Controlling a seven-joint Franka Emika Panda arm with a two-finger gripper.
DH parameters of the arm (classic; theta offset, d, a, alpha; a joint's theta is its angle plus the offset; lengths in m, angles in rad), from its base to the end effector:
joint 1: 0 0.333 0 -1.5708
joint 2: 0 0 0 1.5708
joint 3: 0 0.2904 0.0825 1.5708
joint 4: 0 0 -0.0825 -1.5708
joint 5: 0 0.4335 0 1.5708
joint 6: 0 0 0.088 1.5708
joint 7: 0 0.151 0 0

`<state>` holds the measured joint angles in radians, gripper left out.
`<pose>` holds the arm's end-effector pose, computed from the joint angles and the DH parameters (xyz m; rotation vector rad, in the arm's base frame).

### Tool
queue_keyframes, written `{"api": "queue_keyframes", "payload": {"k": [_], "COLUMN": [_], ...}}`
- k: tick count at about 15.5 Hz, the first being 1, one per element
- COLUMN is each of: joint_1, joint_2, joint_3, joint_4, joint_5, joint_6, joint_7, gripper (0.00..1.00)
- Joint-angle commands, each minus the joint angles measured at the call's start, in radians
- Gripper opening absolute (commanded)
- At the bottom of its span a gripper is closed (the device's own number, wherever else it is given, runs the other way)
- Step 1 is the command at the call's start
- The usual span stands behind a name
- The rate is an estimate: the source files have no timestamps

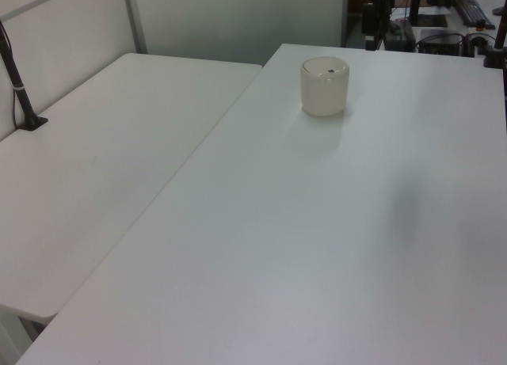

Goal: Open the trash bin

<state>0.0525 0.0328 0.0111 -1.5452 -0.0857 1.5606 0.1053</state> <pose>0.6110 0.0258 0.5480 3.0544 -0.0639 -0.0155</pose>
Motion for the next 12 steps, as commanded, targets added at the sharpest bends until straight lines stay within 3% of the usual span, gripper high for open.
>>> {"api": "queue_keyframes", "payload": {"k": [1, 6, 7, 8, 10, 12], "joint_1": [-0.002, -0.003, -0.003, -0.003, -0.005, -0.005], "joint_2": [-0.019, -0.017, -0.016, -0.016, -0.011, -0.011], "joint_3": [-0.013, -0.013, -0.013, -0.013, -0.013, -0.013], "joint_4": [-0.032, -0.032, -0.032, -0.032, -0.032, -0.032], "joint_5": [0.021, 0.021, 0.021, 0.023, 0.038, 0.053], "joint_6": [-0.002, -0.002, -0.001, -0.001, 0.004, 0.007], "joint_7": [-0.03, -0.032, -0.032, -0.035, -0.065, -0.073], "gripper": [1.0, 1.0, 0.93, 0.82, 0.41, 0.13]}}
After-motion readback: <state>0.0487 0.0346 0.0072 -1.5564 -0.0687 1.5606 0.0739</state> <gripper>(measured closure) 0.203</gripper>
